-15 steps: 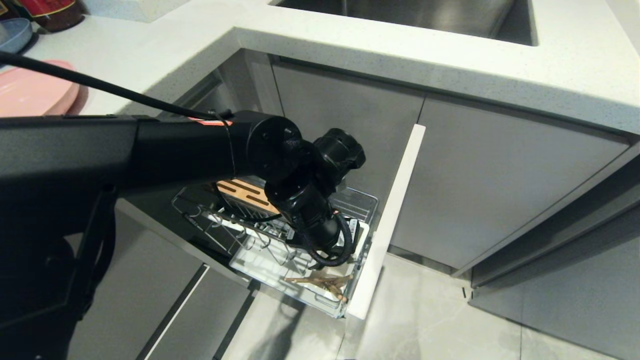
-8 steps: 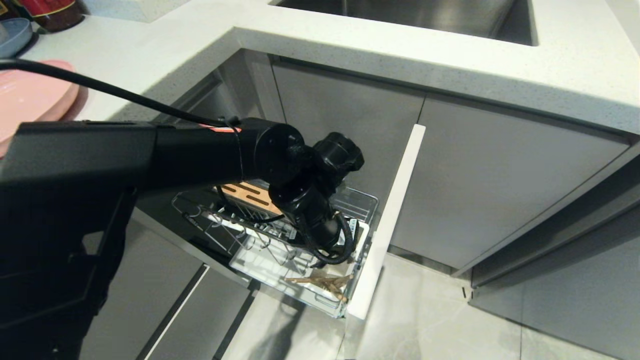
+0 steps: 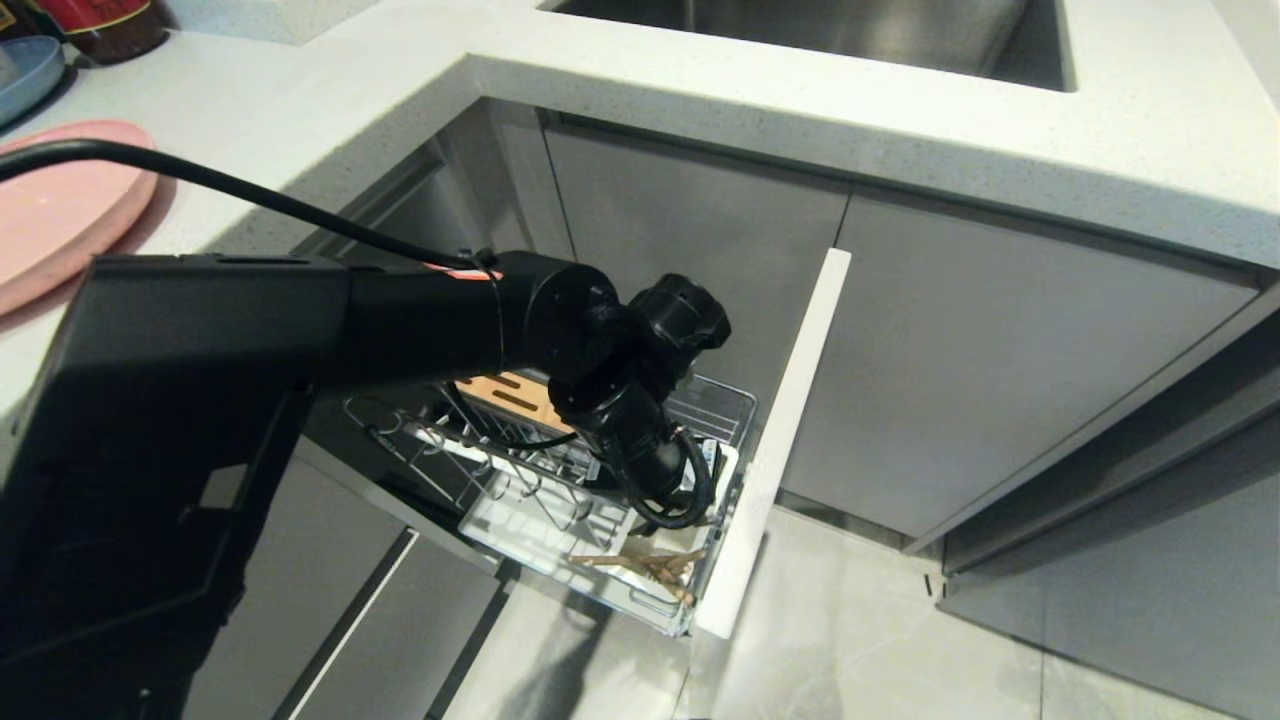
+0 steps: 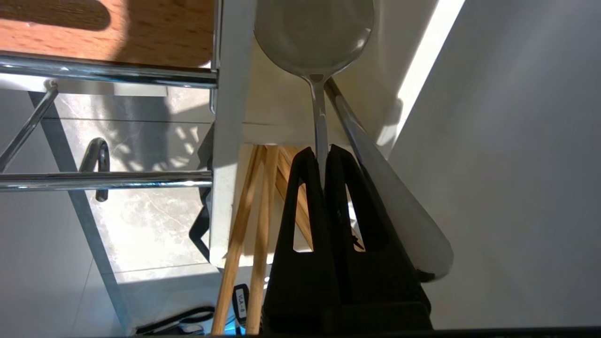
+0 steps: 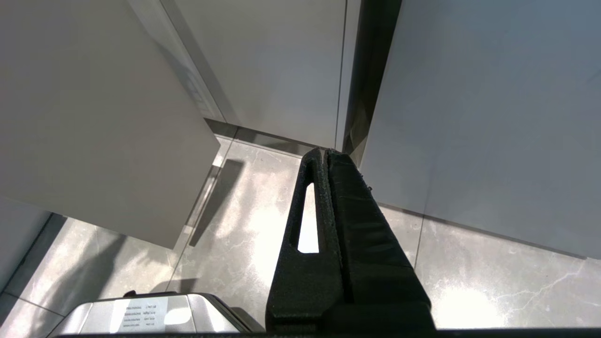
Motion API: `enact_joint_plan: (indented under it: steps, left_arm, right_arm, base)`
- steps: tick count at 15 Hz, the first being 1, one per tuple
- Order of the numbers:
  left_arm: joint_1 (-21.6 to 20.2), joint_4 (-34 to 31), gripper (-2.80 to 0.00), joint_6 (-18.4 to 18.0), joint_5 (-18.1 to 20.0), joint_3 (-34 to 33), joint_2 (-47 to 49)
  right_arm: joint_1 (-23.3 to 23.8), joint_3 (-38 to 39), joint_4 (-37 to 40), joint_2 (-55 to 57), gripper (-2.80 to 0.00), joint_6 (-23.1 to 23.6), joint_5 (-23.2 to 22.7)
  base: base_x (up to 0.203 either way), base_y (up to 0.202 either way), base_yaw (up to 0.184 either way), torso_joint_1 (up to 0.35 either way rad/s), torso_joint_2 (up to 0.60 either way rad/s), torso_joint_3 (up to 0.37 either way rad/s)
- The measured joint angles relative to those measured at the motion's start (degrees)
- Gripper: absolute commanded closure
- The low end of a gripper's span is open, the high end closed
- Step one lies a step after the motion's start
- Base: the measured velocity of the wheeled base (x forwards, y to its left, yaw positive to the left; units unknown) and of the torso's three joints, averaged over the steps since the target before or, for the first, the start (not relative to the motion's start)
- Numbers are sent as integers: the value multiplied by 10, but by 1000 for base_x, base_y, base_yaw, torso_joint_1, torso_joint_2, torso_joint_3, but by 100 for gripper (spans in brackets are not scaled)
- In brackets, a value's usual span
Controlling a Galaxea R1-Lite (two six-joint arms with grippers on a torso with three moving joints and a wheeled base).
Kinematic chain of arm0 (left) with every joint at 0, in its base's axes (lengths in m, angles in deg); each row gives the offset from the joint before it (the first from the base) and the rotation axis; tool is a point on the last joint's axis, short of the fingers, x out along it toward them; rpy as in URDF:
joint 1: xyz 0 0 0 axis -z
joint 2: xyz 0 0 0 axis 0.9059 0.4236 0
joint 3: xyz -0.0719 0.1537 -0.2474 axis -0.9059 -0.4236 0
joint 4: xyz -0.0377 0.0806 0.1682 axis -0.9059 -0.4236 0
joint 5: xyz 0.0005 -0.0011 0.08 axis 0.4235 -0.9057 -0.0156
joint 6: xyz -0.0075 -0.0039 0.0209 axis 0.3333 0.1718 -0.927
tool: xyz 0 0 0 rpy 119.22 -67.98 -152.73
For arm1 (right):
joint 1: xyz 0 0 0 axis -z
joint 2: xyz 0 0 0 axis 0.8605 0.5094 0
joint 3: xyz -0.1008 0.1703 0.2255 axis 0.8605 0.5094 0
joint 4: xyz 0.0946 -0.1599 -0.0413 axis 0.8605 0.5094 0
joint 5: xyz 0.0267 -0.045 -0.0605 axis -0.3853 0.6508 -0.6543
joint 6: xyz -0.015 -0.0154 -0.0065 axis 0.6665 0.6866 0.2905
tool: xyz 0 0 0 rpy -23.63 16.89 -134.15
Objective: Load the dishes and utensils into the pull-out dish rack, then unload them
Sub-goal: Pick up the spoon and place it in the cupboard
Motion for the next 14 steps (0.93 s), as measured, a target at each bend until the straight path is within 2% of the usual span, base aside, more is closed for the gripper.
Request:
enact_joint_plan:
  steps: [14]
  left_arm:
    - [-4, 1, 0, 0, 0, 1, 0]
  right_arm:
    - [0, 0, 0, 0, 0, 0, 0]
  base:
    - [0, 0, 0, 0, 0, 0]
